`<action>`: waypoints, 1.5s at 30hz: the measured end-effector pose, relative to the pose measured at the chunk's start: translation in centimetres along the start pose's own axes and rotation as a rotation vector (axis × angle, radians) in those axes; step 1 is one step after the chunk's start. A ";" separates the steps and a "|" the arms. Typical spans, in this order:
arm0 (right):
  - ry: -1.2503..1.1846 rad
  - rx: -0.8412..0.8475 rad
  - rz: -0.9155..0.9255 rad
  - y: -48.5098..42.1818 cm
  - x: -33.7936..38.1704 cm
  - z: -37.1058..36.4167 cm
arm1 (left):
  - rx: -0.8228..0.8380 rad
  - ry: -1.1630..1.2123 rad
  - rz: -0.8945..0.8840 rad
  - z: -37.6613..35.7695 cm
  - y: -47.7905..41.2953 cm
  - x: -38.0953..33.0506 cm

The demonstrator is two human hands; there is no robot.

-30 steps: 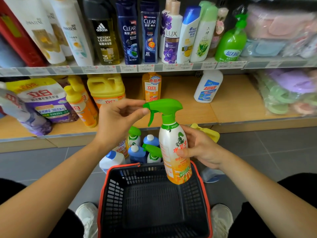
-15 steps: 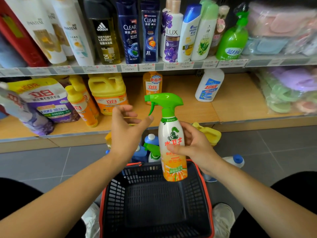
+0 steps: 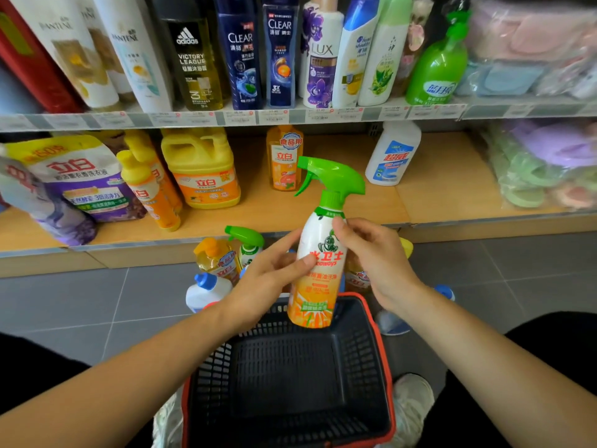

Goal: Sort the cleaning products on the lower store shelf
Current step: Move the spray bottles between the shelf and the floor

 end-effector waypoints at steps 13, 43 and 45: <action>-0.166 -0.294 -0.059 0.8 0.7 -1.8 | -0.184 -0.356 -0.157 -1.4 0.1 1.8; -0.281 0.022 -0.288 -1.4 -0.1 -1.6 | -0.047 -0.292 -0.003 -0.5 -0.4 -0.2; -0.253 0.060 -0.264 -1.6 0.2 -1.5 | -0.032 -0.263 0.031 -0.4 -0.6 -0.2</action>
Point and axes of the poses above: each hand's wrist, its own y-axis away from the middle knuckle, its own z-axis out of the back of the hand, x = y × z, the point moved 3 cm from there along -y, towards the middle knuckle, and after that the axes turned 8 degrees about -x, right-handed, at the moved point
